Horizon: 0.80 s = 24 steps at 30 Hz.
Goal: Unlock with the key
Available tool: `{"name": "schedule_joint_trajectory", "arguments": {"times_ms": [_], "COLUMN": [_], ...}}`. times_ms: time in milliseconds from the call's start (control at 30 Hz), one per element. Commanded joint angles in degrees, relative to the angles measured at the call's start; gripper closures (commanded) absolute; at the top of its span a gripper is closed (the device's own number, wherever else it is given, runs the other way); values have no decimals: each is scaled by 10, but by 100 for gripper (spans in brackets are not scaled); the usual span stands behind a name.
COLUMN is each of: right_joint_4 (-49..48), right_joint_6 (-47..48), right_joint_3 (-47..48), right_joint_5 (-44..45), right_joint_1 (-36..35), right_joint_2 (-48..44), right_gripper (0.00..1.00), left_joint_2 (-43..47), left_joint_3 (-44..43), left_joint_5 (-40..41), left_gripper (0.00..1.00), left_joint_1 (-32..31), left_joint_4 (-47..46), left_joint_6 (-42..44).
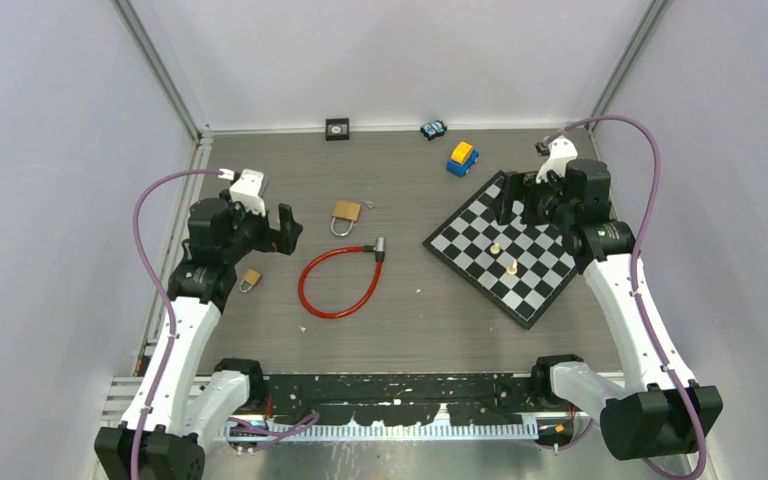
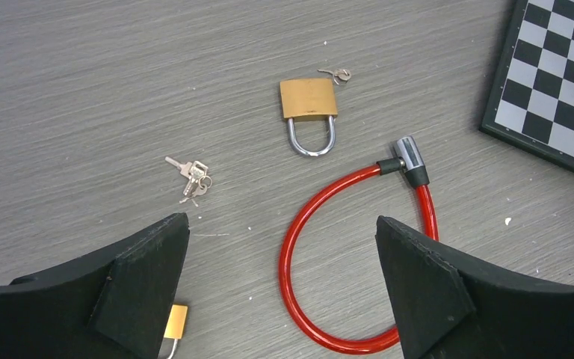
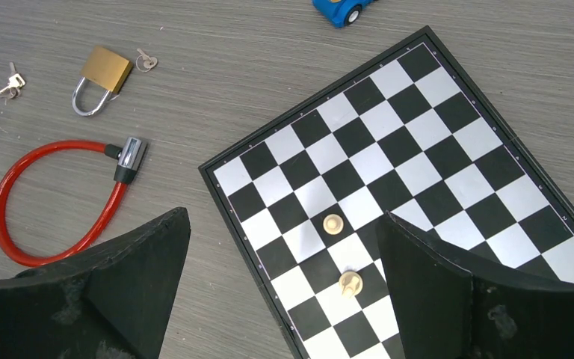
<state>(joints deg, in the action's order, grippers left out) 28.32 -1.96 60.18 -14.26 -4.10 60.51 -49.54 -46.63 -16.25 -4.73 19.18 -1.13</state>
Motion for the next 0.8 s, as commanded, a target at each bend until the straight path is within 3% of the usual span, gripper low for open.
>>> {"name": "schedule_joint_trajectory", "arguments": {"times_ms": [0, 333, 567, 767], "right_joint_4": [-19, -18, 15, 58], "right_joint_6": [6, 7, 31, 44], "right_joint_3": [3, 8, 30, 60], "right_joint_5": [-14, -9, -45, -91], "right_joint_1": [6, 12, 16, -24], "right_joint_2": [-2, -6, 4, 40], "right_gripper": [0, 0, 0, 0], "left_joint_2": [5, -2, -18, -85], "left_joint_3": [-24, -43, -57, -109], "left_joint_5": [1, -39, -110, -140], "left_gripper": [2, 2, 2, 2], "left_joint_1": [3, 6, 8, -5], "left_joint_4": [9, 45, 78, 203], "left_joint_6": [7, 46, 84, 194]}}
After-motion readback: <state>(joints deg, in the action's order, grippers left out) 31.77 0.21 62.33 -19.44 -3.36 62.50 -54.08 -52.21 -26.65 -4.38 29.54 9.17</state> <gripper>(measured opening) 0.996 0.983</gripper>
